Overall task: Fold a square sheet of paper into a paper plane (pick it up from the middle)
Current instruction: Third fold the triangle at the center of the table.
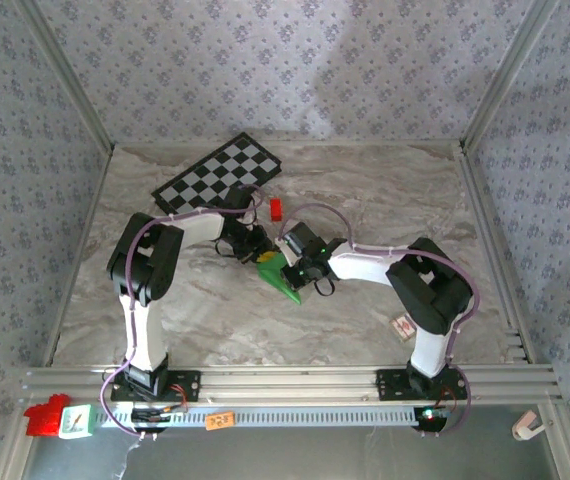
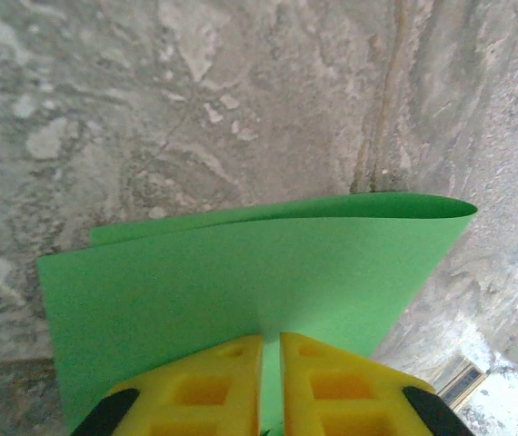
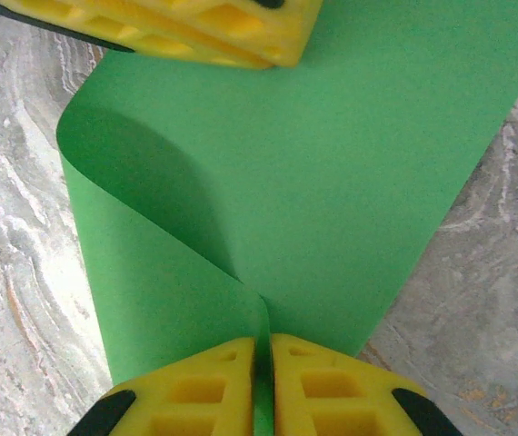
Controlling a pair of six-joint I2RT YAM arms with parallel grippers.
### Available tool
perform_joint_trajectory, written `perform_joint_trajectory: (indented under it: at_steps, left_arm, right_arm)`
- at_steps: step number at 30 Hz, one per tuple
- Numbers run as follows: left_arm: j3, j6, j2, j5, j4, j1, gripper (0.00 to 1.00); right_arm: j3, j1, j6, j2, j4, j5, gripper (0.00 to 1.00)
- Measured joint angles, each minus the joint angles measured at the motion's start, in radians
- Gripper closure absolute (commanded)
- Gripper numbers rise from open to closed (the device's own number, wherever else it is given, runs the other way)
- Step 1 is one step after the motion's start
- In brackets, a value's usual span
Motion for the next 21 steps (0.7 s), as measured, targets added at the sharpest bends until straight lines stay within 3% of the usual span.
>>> perform_joint_trajectory:
  at_steps: [8, 21]
  left_arm:
    - [0.001, -0.003, -0.043, -0.008, -0.003, 0.029, 0.8]
    - [0.0, 0.008, -0.018, -0.016, -0.018, 0.039, 0.86]
  right_arm:
    - [0.0, 0.0, 0.003, 0.0, 0.001, 0.0, 0.87]
    - [0.0, 0.0, 0.007, 0.0, 0.003, -0.001, 0.87]
